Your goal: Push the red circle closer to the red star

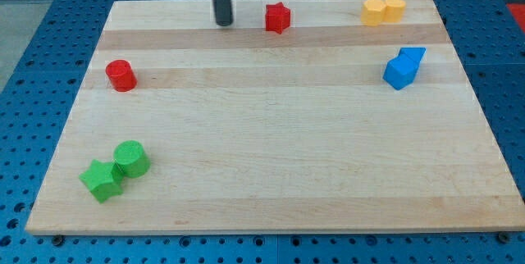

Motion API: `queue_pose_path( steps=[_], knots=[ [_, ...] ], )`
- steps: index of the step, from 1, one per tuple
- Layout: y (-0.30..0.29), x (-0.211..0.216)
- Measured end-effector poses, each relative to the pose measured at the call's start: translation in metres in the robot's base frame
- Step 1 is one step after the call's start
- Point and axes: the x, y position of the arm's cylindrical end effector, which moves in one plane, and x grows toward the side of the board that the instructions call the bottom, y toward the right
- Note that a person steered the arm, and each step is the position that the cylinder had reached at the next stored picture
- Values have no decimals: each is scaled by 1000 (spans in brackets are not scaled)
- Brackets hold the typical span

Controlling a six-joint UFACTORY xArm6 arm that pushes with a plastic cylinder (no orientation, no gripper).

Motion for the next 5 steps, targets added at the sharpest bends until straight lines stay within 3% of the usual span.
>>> queue_pose_path(
  steps=[3,5],
  knots=[
    [-140,57],
    [-188,106]
  ],
)
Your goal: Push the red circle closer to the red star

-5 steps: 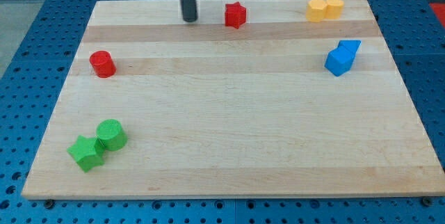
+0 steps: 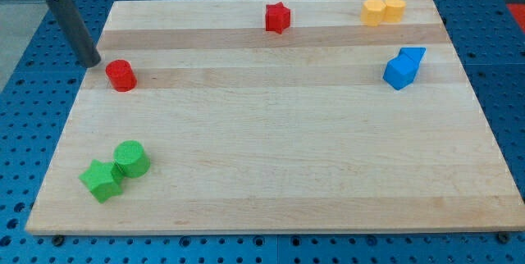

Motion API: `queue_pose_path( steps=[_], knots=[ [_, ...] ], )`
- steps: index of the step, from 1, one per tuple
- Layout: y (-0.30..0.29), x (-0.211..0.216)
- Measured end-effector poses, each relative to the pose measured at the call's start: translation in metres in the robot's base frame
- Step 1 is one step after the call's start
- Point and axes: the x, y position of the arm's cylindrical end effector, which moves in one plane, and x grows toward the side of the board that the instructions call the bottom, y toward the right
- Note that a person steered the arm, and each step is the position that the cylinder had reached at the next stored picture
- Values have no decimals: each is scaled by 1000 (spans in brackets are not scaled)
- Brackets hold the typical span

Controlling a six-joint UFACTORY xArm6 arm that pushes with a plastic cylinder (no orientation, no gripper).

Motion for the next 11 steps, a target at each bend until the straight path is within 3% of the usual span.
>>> queue_pose_path(
  steps=[2,3,7,11],
  knots=[
    [3,41],
    [22,42],
    [119,-1],
    [206,-18]
  ],
)
